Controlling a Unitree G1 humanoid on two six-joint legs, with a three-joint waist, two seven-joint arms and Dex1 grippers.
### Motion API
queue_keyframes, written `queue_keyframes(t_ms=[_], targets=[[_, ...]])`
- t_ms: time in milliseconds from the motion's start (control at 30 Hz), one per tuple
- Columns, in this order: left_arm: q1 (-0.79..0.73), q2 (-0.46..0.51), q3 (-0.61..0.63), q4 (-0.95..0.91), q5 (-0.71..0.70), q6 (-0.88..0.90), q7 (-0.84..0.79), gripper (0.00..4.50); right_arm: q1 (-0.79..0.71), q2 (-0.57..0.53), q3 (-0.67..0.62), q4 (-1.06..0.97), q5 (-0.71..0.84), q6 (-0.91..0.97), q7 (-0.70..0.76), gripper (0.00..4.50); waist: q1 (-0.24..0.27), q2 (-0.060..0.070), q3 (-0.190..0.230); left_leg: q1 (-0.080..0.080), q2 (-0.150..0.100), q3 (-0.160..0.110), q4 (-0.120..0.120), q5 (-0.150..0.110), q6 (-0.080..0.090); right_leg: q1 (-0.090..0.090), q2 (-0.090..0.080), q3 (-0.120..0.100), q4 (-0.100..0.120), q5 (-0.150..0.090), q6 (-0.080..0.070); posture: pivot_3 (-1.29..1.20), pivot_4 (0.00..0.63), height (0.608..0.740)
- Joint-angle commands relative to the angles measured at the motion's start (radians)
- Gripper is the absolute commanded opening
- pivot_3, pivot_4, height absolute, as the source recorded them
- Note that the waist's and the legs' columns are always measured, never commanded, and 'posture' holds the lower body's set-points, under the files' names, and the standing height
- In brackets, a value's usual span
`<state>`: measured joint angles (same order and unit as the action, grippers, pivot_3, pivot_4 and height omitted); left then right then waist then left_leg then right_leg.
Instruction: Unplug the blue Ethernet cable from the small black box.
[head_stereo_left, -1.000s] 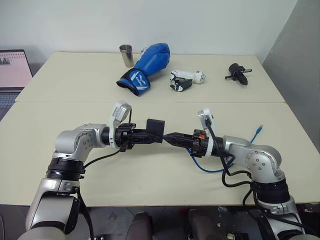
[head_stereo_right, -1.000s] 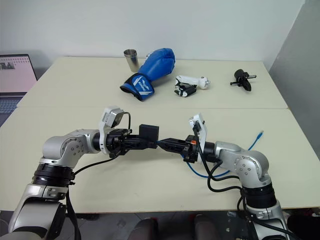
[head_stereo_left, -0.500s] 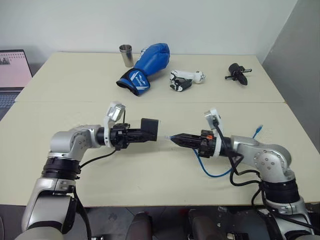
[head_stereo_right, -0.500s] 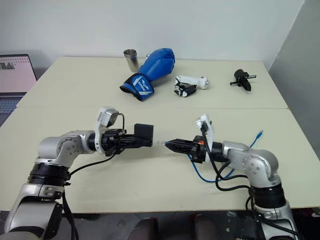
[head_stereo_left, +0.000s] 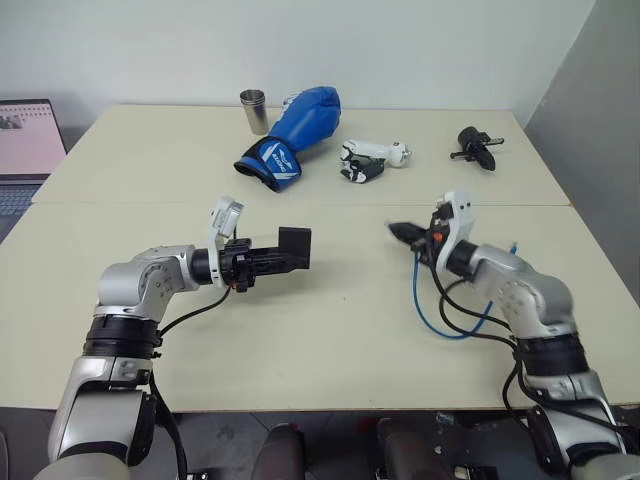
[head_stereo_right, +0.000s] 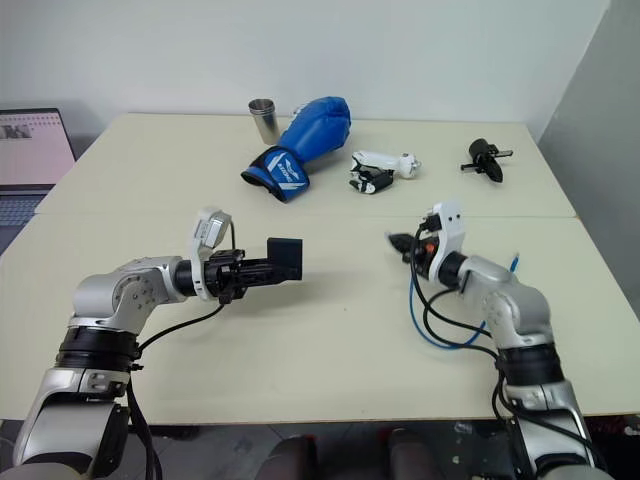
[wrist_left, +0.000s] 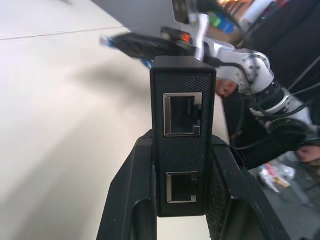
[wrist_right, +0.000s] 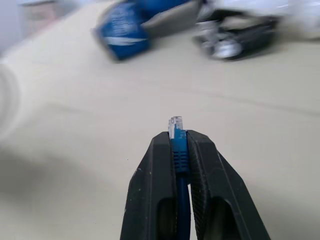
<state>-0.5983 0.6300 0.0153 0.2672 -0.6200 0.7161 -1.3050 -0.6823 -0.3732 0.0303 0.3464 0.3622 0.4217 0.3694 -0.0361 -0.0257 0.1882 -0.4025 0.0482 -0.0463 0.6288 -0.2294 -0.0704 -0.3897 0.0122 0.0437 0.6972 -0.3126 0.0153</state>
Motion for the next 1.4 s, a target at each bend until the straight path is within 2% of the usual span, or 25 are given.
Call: queue_keyframes(t_ms=[33, 67, 133, 233, 367, 533, 633, 733, 1000, 1067, 1200, 1400], targets=[[0.021, -0.024, 0.034, -0.081, 0.022, -0.073, 0.069, 0.78, -0.1, 0.023, -0.008, 0.229, -0.121, -0.205, -0.039, 0.43, 0.001, 0.0, 0.0, 0.0, 0.0, 0.0, 0.0, 0.0, 0.0, 0.0, 0.0, 0.0, 0.0, 0.0, -0.001, 0.0, 0.15, 0.74], [0.029, -0.032, 0.04, -0.092, 0.021, -0.079, 0.086, 0.78, -0.117, 0.029, -0.015, 0.271, -0.128, -0.219, -0.032, 0.78, 0.001, 0.0, 0.0, -0.001, 0.0, 0.0, 0.0, 0.0, 0.0, 0.0, 0.0, 0.0, 0.0, 0.0, -0.001, 0.0, 0.15, 0.74], [0.043, -0.043, 0.053, -0.11, 0.027, -0.097, 0.128, 0.78, -0.136, 0.034, -0.025, 0.321, -0.14, -0.233, -0.013, 1.21, 0.001, 0.0, 0.0, -0.001, 0.0, 0.0, -0.001, 0.0, 0.0, 0.0, 0.0, 0.0, 0.0, 0.0, -0.001, 0.0, 0.15, 0.74], [0.065, -0.054, 0.072, -0.126, 0.042, -0.136, 0.181, 0.78, -0.124, 0.033, -0.031, 0.295, -0.137, -0.221, 0.033, 1.93, 0.001, 0.0, 0.0, -0.002, 0.0, 0.001, -0.001, 0.0, 0.0, 0.0, 0.0, 0.001, -0.001, 0.0, -0.002, 0.0, 0.15, 0.74], [0.072, -0.105, 0.124, -0.105, 0.099, -0.25, 0.339, 0.78, -0.065, 0.017, -0.032, 0.106, -0.095, -0.131, 0.118, 3.0, 0.004, 0.0, 0.0, -0.002, 0.0, 0.0, 0.0, 0.0, 0.0, 0.0, -0.001, 0.001, 0.0, 0.0, -0.002, 0.0, 0.15, 0.74], [0.057, -0.163, 0.19, 0.002, 0.235, -0.46, 0.604, 0.78, 0.041, -0.046, 0.056, -0.302, 0.016, 0.037, 0.337, 4.34, 0.006, 0.001, 0.001, -0.002, 0.0, -0.002, 0.001, 0.0, 0.0, 0.001, -0.001, 0.0, 0.0, 0.0, -0.001, 0.0, 0.15, 0.74], [0.076, -0.175, 0.21, 0.076, 0.311, -0.611, 0.704, 0.78, 0.078, -0.068, 0.101, -0.48, 0.068, 0.142, 0.39, 4.34, 0.003, 0.001, 0.001, -0.002, 0.0, -0.003, 0.001, 0.0, 0.0, 0.001, -0.001, -0.001, 0.001, 0.0, -0.001, 0.0, 0.15, 0.74], [0.098, -0.186, 0.229, 0.161, 0.358, -0.729, 0.775, 0.78, 0.084, -0.066, 0.14, -0.575, 0.089, 0.218, 0.396, 4.34, 0.002, 0.001, 0.001, -0.002, 0.0, -0.003, 0.001, 0.0, 0.0, 0.001, 0.0, -0.001, 0.0, 0.0, -0.001, 0.0, 0.15, 0.74], [0.119, -0.21, 0.257, 0.338, 0.386, -0.816, 0.888, 0.78, 0.067, -0.057, 0.23, -0.627, 0.062, 0.29, 0.399, 4.34, 0.008, 0.001, 0.001, -0.002, -0.001, -0.004, 0.001, 0.0, 0.0, 0.001, -0.001, -0.003, 0.0, 0.0, -0.001, 0.0, 0.15, 0.74], [0.12, -0.214, 0.263, 0.357, 0.373, -0.809, 0.89, 1.49, 0.065, -0.056, 0.24, -0.621, 0.051, 0.287, 0.399, 4.36, 0.008, 0.001, 0.001, -0.003, -0.001, -0.004, 0.001, 0.0, 0.0, 0.001, -0.002, -0.003, 0.0, 0.0, -0.001, 0.0, 0.15, 0.74], [0.123, -0.21, 0.266, 0.374, 0.37, -0.806, 0.88, 2.2, 0.064, -0.054, 0.241, -0.617, 0.043, 0.287, 0.401, 4.36, 0.007, 0.001, 0.001, -0.002, -0.001, -0.004, 0.001, 0.0, 0.0, 0.001, -0.002, -0.003, 0.0, 0.0, -0.001, 0.0, 0.15, 0.74], [0.128, -0.204, 0.281, 0.378, 0.365, -0.808, 0.881, 3.49, 0.065, -0.054, 0.241, -0.62, 0.037, 0.289, 0.403, 4.36, 0.006, 0.001, 0.001, -0.002, -0.001, -0.004, 0.001, 0.0, 0.0, 0.001, -0.001, -0.003, 0.001, 0.0, -0.001, 0.0, 0.15, 0.74]])
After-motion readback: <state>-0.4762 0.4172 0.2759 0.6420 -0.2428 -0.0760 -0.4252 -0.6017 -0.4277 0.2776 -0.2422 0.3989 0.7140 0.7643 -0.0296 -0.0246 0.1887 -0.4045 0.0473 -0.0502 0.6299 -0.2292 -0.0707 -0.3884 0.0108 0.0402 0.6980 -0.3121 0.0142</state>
